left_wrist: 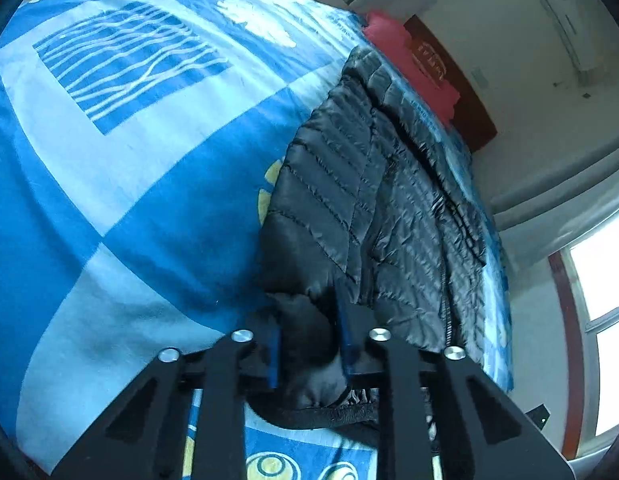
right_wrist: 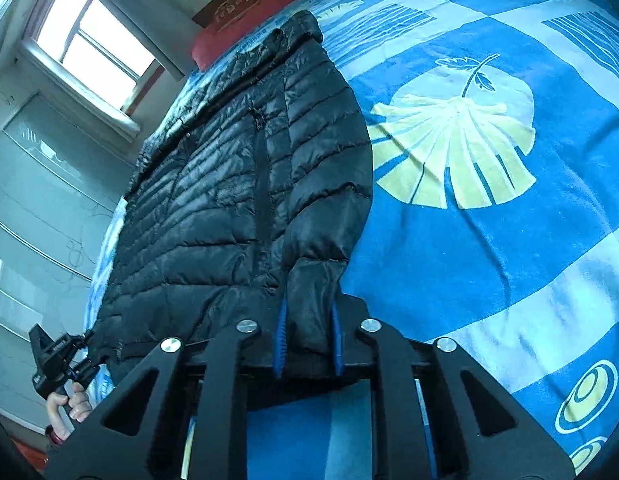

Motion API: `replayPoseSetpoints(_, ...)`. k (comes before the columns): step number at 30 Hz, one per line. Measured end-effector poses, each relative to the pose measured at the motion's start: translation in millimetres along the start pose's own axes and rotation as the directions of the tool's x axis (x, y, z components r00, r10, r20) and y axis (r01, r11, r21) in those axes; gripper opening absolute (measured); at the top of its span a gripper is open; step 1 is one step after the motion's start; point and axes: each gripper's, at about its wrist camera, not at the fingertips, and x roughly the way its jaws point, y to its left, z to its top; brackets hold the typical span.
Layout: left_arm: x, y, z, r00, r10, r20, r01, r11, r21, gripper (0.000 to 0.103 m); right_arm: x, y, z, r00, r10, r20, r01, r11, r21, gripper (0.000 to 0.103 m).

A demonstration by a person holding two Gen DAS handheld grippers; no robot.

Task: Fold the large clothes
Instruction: 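Grasp the jacket hem with the right gripper while the left gripper grasps it too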

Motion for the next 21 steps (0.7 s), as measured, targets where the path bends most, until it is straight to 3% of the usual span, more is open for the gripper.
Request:
replayPoseSetpoints(6,-25,-18,8,0.996,-0.072,0.055,0.071,0.997,0.030,0.014,-24,8,7,0.995,0.079,0.053,-0.080,0.997,0.017,0.012)
replayPoseSetpoints(21,-77,-61,23,0.967,-0.217,0.132,0.206,0.974,0.090,0.009,-76,40,28,0.953,0.266,0.142,-0.270,0.963,0.013,0.010)
